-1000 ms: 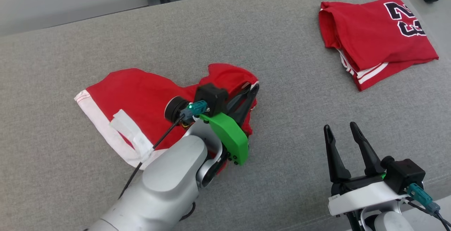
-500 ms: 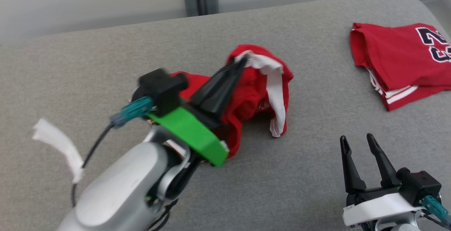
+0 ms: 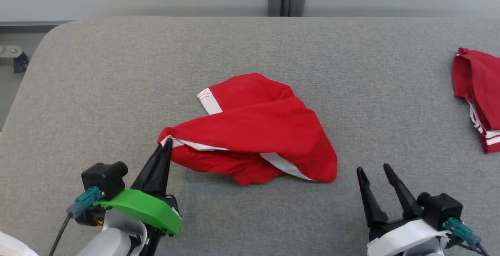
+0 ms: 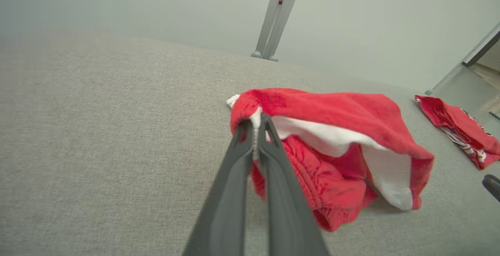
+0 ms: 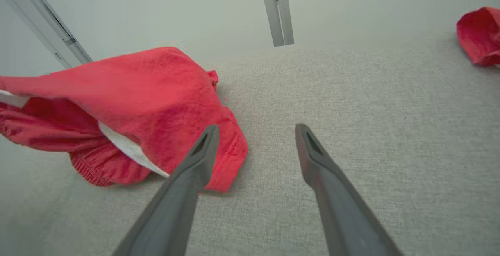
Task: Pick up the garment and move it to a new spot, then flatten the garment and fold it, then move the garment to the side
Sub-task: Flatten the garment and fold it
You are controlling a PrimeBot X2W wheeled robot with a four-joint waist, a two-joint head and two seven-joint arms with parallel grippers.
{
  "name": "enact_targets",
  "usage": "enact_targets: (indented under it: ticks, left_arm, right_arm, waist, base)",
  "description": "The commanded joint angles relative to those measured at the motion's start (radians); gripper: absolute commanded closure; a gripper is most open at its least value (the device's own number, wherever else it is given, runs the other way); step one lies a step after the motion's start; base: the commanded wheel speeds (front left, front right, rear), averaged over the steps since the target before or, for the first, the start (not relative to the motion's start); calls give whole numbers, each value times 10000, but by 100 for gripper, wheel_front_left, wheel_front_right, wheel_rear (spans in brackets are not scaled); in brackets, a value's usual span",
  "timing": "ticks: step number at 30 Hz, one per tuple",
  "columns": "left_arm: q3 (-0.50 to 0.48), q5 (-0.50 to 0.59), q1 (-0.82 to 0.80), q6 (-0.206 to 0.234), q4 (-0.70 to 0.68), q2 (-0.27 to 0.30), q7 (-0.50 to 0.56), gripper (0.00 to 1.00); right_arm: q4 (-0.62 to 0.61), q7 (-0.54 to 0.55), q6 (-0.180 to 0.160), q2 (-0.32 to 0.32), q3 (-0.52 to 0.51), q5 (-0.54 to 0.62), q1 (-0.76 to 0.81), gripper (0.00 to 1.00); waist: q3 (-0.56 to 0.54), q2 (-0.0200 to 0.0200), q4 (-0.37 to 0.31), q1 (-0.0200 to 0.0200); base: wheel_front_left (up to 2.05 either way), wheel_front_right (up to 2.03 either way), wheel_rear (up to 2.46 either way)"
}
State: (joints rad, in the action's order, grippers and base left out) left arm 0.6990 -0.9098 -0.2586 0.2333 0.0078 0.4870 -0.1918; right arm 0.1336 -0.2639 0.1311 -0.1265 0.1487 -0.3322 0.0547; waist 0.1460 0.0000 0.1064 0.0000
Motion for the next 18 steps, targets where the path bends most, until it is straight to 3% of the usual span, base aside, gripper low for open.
enact_targets:
  ticks: [1,9,17,18]
  left_arm:
    - [-112,132,107,4,181,-106,-201,100]
    - [-383,378,-169,-590,1254,-671,-665,100]
    - [-457,661,-407,-973,1780,-951,-715,100]
    - [-447,689,-438,-1014,1821,-978,-719,100]
  right_arm:
    - [282,-1,-8,-112,180,-190,-140,0]
    - [2028,-3,-5,-741,2184,-1446,-771,0]
    - [3131,0,-5,-893,3336,-2073,-1650,0]
    - [3270,4,-5,-916,3447,-2119,-1727,6]
  waist:
    - [17,0,250,0]
    - [140,0,483,0]
    - [323,0,619,0]
    - [339,0,644,0]
  base:
    - [0,0,0]
    - [0,0,0]
    - [0,0,0]
    - [0,0,0]
